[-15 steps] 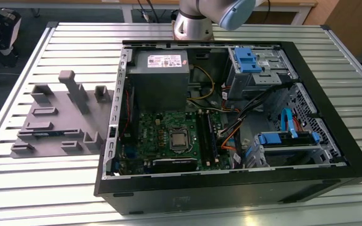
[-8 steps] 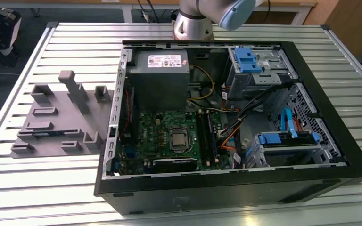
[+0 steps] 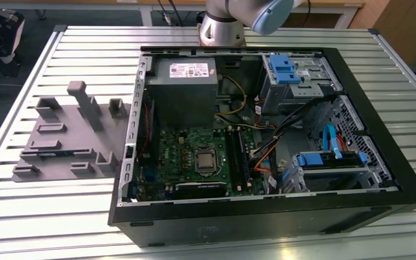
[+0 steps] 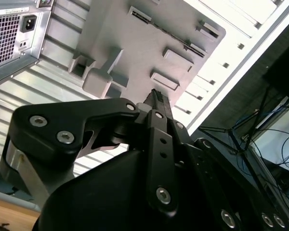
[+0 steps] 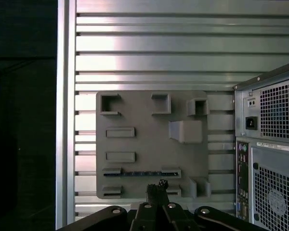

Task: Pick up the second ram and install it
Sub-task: 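Pick up the second ram and move it above second insertion slot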

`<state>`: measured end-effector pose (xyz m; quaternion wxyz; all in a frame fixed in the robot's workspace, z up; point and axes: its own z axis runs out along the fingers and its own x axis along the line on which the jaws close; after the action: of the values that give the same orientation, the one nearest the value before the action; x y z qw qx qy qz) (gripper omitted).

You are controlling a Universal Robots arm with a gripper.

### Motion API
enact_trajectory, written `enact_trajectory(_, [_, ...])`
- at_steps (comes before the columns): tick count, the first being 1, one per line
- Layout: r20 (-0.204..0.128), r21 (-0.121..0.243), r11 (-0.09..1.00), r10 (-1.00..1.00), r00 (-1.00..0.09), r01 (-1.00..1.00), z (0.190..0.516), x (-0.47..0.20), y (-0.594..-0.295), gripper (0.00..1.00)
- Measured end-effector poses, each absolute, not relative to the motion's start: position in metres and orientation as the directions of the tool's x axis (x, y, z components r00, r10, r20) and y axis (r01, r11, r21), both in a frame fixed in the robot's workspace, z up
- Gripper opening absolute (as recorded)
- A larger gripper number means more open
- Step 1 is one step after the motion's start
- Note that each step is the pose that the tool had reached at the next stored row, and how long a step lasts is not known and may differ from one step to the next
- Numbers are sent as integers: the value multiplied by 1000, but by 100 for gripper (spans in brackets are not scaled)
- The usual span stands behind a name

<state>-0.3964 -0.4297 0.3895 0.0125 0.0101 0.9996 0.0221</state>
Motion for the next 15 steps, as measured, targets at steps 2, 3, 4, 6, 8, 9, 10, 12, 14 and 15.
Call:
enact_trajectory(2, [-24,44,999,7,-1000,6,390,-396,-430,11])
enact_trajectory(3, [-24,44,999,1,-1000,0,390,-396,-430,11])
enact_trajectory(4, [-24,44,999,-5,-1000,-7,390,-396,-430,11])
enact_trajectory(6, [-24,44,999,-18,-1000,-19,390,-396,-430,11])
enact_trajectory(8, [-24,44,998,-32,-999,-33,390,-396,-430,11])
enact_trajectory(9, [-24,44,998,-39,-999,-40,390,-396,-430,11])
enact_trajectory(10, [-24,44,998,-47,-999,-48,390,-396,-430,11])
enact_trajectory(12, [-24,43,997,-65,-998,-66,389,-396,-430,11])
enact_trajectory(14, [-24,42,995,-87,-996,-88,389,-396,-430,11])
enact_trajectory(15, [-24,42,994,-100,-995,-101,389,-396,-430,11])
